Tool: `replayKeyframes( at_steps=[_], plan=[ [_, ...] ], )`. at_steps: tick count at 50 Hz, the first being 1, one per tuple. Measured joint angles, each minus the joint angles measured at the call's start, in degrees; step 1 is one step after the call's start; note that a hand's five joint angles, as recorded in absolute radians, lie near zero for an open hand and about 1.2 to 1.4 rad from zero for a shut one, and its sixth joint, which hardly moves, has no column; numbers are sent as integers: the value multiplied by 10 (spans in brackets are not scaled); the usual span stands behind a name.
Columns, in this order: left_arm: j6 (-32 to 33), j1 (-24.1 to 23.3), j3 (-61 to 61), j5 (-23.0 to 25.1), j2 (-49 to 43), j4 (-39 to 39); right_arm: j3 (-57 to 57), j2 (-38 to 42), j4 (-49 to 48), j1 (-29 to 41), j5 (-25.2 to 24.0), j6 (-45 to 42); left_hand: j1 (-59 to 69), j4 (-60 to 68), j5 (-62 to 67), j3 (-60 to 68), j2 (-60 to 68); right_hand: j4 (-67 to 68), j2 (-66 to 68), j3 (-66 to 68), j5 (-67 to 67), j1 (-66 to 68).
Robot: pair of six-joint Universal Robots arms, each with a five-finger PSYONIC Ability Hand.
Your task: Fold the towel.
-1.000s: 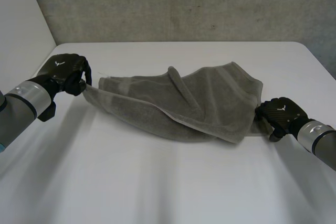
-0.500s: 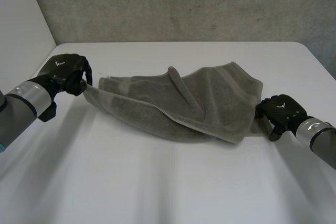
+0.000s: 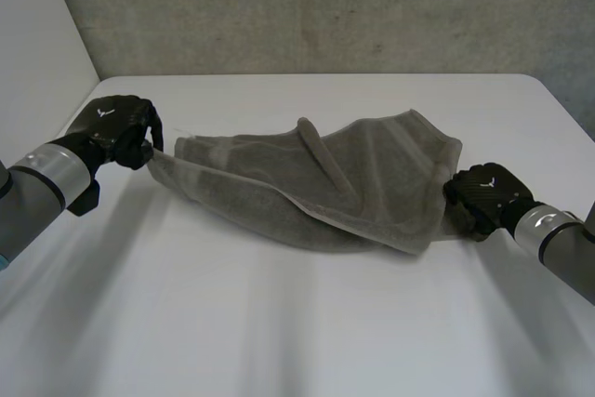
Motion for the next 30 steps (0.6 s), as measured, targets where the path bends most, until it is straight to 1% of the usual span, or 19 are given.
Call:
replayKeyframes(
  at_steps=[3, 5, 8, 10, 13, 16, 30],
  plan=[
    [0, 0, 0, 0, 0, 0, -1, 5, 0, 0, 0, -1, 0, 0, 0, 0, 0, 15, 18, 18, 15, 19],
    [0, 0, -1, 0, 0, 0, -2, 7, 0, 0, 0, -1, 0, 0, 0, 0, 0, 66, 73, 64, 57, 69],
    [0, 0, -1, 0, 0, 0, -5, 11, 0, 0, 0, -2, 0, 0, 0, 0, 0, 169, 182, 167, 148, 180],
    [0, 0, -1, 0, 0, 0, -6, 11, 0, 0, 1, -2, 0, 0, 0, 0, 0, 196, 208, 194, 190, 207],
    [0, 0, -1, 0, 0, 0, -8, 8, 1, 0, 2, -1, 0, 0, 0, 0, 0, 345, 357, 342, 350, 357],
    [0, 0, -1, 1, -1, 0, -8, 3, 1, 0, 2, 1, 0, 0, 0, 0, 0, 373, 364, 371, 374, 374],
    [-1, -1, -1, 0, -1, 0, -3, -26, 10, -1, 3, 6, 0, 0, 0, 0, 0, 373, 364, 372, 374, 374]
  ],
)
